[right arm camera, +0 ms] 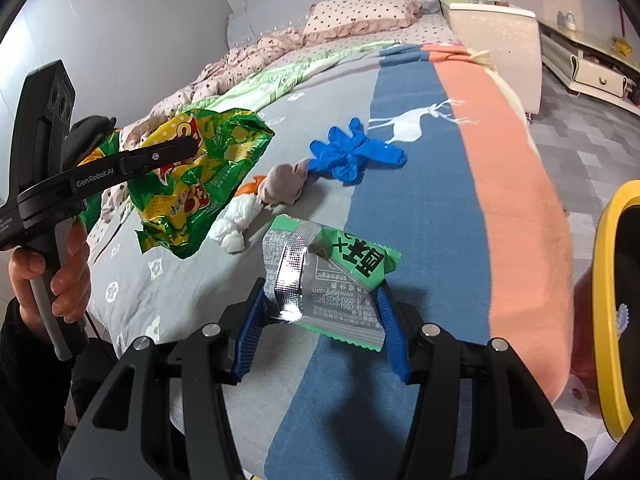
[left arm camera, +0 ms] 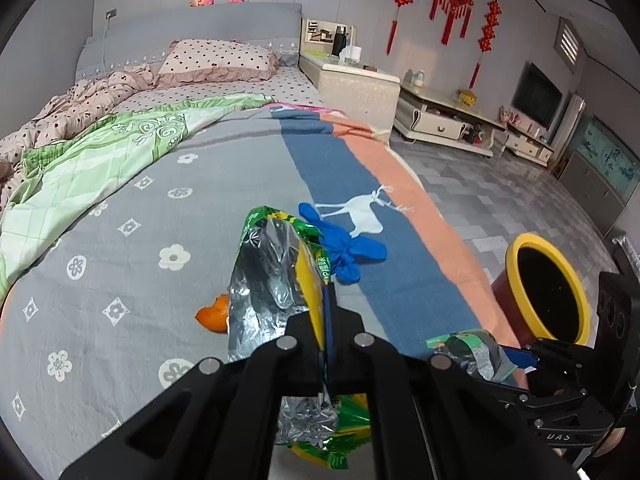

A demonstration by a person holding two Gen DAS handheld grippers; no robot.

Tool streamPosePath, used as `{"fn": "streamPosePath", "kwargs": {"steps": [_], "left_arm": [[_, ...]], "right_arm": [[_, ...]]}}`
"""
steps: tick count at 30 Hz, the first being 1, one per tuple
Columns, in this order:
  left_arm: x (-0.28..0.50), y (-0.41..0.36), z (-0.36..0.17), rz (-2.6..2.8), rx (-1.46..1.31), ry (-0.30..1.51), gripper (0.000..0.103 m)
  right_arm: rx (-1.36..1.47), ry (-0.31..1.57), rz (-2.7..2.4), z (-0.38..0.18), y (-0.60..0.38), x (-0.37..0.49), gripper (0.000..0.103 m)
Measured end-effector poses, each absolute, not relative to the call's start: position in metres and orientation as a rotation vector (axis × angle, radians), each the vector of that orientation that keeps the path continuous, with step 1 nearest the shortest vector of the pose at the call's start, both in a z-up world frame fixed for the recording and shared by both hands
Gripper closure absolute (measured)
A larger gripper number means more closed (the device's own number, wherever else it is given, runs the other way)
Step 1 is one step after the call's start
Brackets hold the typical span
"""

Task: Collect trash
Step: 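Carry the chip bag and green wrapper over the yellow bin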

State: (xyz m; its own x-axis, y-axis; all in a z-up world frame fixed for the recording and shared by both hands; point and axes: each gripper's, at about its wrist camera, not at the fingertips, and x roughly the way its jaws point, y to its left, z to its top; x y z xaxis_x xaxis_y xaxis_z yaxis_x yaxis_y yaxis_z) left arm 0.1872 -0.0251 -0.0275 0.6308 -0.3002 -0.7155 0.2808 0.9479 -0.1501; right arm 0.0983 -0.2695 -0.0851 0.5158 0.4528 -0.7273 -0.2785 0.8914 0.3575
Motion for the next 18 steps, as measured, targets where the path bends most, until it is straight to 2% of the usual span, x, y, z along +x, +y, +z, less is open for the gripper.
{"fn": "streamPosePath", "kwargs": {"steps": [18], "left_arm": [[0.186, -0.095, 0.013, -0.444, -0.004, 0.771, 0.103]], "right_arm": [[0.313, 0.770, 0.307, -0.023, -0.367, 0.099, 0.052]]}}
